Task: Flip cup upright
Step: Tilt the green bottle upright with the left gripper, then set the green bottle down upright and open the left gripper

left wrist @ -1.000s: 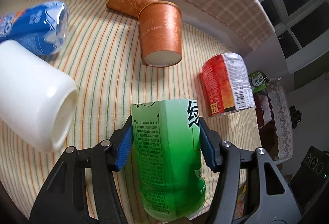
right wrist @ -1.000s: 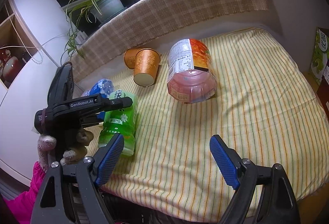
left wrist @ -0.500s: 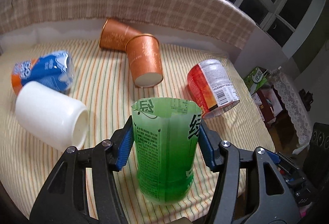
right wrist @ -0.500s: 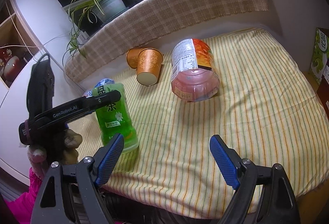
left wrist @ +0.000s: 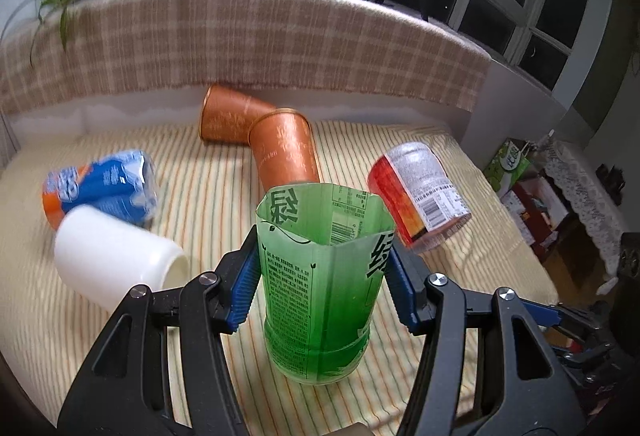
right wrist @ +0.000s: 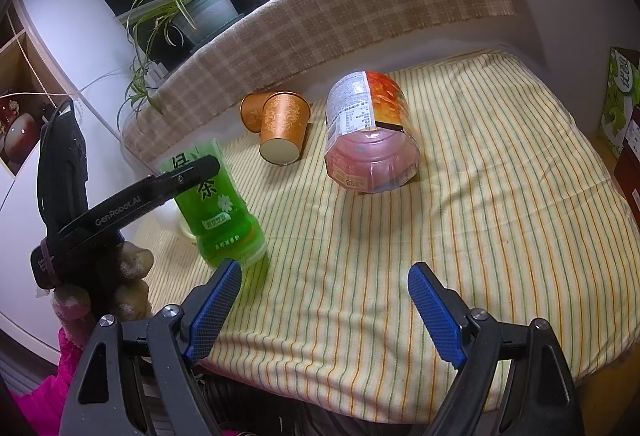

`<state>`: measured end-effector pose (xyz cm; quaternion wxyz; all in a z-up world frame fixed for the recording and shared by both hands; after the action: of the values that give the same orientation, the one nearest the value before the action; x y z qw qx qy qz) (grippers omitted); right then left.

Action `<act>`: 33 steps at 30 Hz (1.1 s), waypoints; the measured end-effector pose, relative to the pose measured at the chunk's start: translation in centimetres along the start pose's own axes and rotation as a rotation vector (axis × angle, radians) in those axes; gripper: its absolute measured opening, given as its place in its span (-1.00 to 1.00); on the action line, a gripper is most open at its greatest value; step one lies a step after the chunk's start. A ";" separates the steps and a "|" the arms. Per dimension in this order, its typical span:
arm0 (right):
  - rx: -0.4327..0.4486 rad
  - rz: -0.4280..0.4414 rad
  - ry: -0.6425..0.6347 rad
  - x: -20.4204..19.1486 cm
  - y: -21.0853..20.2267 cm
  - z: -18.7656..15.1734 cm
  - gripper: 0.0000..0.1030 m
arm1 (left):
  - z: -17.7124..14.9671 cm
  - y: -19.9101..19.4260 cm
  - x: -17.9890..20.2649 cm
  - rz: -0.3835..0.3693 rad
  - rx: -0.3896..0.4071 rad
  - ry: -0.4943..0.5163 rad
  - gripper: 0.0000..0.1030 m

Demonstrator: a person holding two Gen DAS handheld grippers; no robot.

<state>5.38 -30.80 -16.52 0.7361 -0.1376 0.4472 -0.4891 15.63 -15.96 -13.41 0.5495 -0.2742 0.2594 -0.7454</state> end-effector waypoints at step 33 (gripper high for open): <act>0.015 -0.017 -0.025 -1.3 -0.2 -0.2 0.70 | -3.2 -1.3 -0.8 -0.029 -0.023 0.055 0.20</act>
<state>4.98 -29.73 -15.78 0.7383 -0.1421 0.4332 -0.4970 12.71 -14.59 -14.90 0.5279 -0.2638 0.2790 -0.7576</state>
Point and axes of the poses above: each gripper's, at about its wrist camera, not at the fingertips, and y roughly the way its jaws point, x to its right, z to its top, the point moved 9 cm from there along y, roughly the way its jaws point, and after that the axes turned 7 degrees about z, right-handed, at the moved point
